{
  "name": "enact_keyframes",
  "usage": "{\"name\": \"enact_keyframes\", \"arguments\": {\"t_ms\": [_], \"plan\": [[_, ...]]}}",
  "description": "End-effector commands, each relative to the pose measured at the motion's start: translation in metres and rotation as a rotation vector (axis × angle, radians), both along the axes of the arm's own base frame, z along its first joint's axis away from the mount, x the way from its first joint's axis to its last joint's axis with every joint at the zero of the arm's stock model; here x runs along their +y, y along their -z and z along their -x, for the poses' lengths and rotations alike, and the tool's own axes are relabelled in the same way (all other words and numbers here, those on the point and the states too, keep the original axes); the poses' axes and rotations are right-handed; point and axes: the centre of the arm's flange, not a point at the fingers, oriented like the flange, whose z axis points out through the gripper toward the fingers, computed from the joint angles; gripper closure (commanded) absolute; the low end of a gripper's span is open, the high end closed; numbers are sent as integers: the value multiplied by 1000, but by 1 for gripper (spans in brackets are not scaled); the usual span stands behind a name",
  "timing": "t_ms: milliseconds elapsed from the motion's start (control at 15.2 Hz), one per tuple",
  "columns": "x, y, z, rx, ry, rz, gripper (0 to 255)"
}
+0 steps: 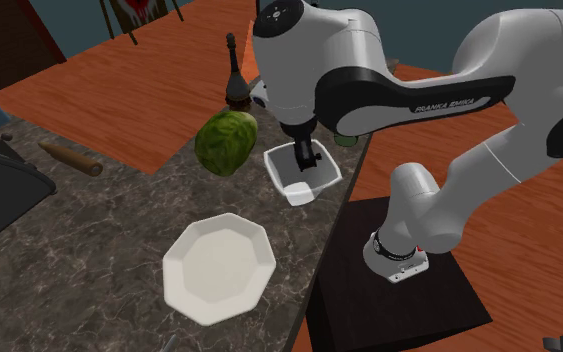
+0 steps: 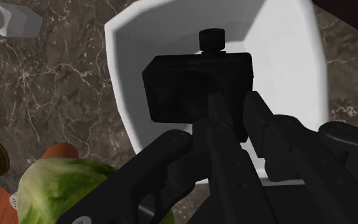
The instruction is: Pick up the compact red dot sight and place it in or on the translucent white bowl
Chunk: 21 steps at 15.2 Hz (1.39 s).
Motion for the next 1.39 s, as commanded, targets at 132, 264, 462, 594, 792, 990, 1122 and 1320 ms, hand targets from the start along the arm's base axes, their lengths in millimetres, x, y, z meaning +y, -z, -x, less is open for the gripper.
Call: {"name": "enact_keyframes", "arguments": {"t_ms": [132, 264, 462, 594, 792, 990, 1122, 1320], "plan": [[0, 23, -1, 0, 0, 0, 255], [0, 28, -1, 0, 0, 0, 255], [0, 28, -1, 0, 0, 0, 255], [0, 28, -1, 0, 0, 0, 255], [0, 28, -1, 0, 0, 0, 0], [0, 28, -1, 0, 0, 0, 0], [0, 28, -1, 0, 0, 0, 0], [9, -10, -10, 0, 0, 0, 0]]}}
